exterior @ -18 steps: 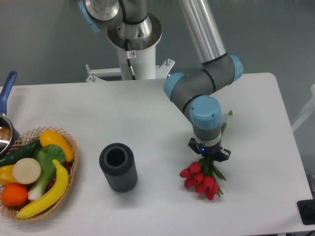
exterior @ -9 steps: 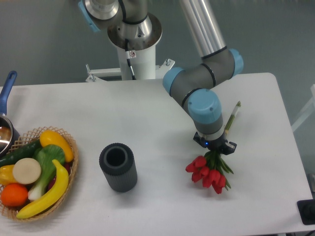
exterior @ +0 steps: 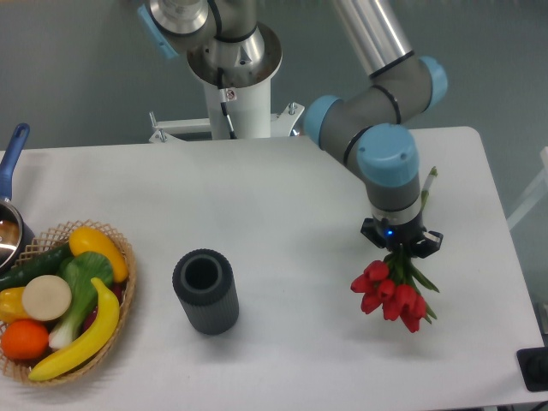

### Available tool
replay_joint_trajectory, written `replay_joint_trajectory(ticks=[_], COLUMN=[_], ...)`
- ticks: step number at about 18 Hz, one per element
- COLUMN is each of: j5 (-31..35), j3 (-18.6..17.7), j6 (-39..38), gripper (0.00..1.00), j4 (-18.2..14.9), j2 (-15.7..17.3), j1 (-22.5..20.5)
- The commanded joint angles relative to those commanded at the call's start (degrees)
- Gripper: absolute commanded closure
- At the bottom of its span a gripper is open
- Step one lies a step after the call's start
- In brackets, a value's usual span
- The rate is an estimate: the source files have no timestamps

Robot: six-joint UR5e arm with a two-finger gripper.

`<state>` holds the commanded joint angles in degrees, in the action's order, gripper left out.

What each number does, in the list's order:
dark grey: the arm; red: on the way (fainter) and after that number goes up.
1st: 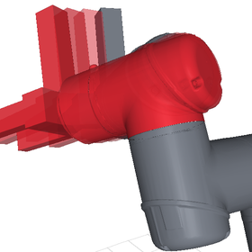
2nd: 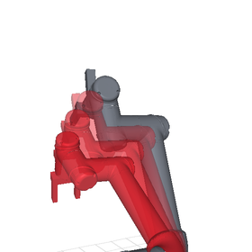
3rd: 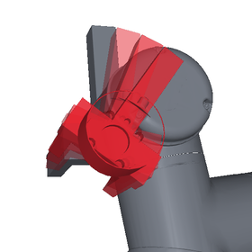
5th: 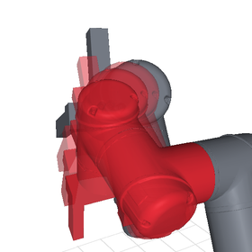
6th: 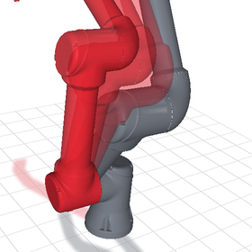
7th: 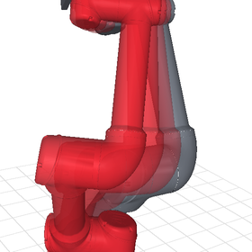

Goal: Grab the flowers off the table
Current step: 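Lift the grasped red tulips up off the table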

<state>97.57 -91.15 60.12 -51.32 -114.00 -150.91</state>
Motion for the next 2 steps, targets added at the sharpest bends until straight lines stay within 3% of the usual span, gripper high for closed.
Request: replay_joint_trajectory(ticks=[2], j5=[-0.1], j3=[0.4], j6=[-0.1], gripper=[1.0], j4=[-0.6], j2=[0.0], j1=[0.0])
